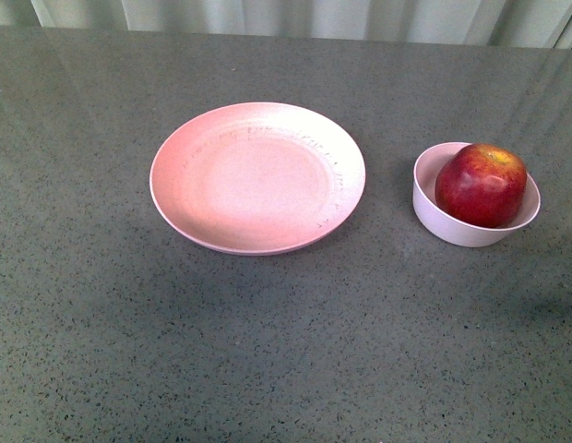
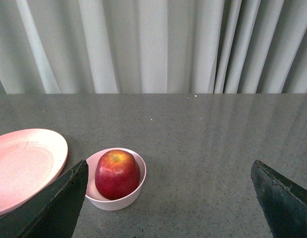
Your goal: Move apple from plate to bowl
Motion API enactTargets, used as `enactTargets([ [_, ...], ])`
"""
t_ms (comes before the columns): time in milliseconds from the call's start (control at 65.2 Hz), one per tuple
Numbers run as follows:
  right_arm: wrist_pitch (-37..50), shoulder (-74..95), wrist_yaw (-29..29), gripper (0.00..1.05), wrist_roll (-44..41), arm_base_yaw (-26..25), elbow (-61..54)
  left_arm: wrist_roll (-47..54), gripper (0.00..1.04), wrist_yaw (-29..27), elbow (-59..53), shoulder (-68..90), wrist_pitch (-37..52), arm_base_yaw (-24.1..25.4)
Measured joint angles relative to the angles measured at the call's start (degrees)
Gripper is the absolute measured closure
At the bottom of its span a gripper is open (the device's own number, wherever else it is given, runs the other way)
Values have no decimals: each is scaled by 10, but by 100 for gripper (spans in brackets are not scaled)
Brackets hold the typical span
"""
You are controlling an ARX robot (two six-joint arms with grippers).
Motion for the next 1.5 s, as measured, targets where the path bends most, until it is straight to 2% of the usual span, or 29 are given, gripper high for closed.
enactTargets([
  [77,0,0,0,9,0,0,0,0,103,0,0,-61,-81,0],
  [123,0,0,0,9,0,0,0,0,103,0,0,-87,-96,0],
  [1212,0,0,0,9,0,0,0,0,103,0,0,-90,-99,1],
  [1366,0,0,0,9,0,0,0,0,77,0,0,-90,-99,1],
  [1473,0,0,0,9,0,0,0,0,47,0,0,-90,-99,1],
  [1504,0,0,0,9,0,0,0,0,42,0,0,-90,-99,1],
])
